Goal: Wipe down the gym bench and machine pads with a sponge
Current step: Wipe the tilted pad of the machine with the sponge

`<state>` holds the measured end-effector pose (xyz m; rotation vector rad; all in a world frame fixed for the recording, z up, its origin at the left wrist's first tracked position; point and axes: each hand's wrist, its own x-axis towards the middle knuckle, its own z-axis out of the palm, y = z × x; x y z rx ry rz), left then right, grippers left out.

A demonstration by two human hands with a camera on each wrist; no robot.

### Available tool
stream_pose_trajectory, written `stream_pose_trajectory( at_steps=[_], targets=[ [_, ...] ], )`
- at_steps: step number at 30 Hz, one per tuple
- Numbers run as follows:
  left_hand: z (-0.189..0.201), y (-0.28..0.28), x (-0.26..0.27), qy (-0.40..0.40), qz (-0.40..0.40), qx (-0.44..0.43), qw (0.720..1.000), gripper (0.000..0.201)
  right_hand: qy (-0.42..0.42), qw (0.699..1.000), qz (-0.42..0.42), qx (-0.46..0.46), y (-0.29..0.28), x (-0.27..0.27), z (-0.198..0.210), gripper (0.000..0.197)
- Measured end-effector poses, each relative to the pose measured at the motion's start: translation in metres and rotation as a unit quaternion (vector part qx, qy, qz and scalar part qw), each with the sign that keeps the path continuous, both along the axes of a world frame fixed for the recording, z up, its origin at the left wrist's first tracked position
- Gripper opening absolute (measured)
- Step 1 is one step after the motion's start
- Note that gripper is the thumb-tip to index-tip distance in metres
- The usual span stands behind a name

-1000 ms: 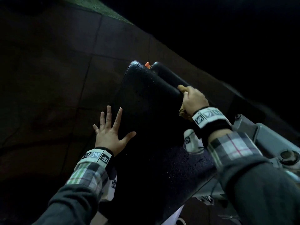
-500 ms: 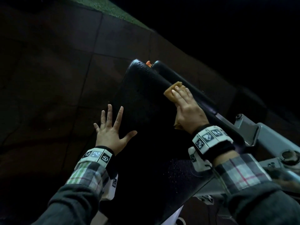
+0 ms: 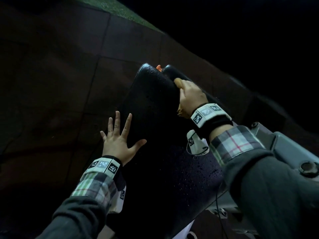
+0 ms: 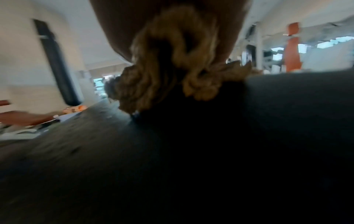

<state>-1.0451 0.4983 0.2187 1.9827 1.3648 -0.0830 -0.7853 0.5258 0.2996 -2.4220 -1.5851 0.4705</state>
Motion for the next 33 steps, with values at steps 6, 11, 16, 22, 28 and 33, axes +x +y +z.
stream_pose_trajectory(
  at_steps=[6, 11, 16, 22, 28, 33],
  targets=[
    [-0.001, -0.003, -0.002, -0.027, 0.017, 0.018, 0.999, 0.102, -0.029, 0.989, 0.123, 0.076, -0.046, -0.005, -0.013, 0.052],
    [-0.005, -0.007, -0.017, -0.097, 0.041, 0.038, 0.994, 0.096, -0.055, 0.994, 0.067, 0.063, -0.061, 0.008, -0.014, 0.051],
    [-0.011, -0.016, -0.032, -0.11, 0.038, 0.029, 0.993, 0.092, 0.001, 0.998, -0.056, -0.02, -0.014, 0.004, 0.007, 0.031],
    [-0.016, -0.015, -0.029, -0.059, 0.019, 0.024, 0.998, 0.092, -0.001, 0.99, -0.064, -0.129, 0.059, -0.012, 0.011, 0.037],
    [-0.021, -0.016, -0.031, -0.059, 0.009, 0.031, 0.998, 0.091, -0.003, 0.998, 0.032, -0.057, 0.1, -0.047, 0.0, 0.038],
    [-0.025, -0.016, -0.031, -0.056, 0.008, 0.037, 0.998, 0.091, -0.015, 0.981, 0.192, 0.007, 0.064, -0.046, -0.007, 0.052]
  ],
)
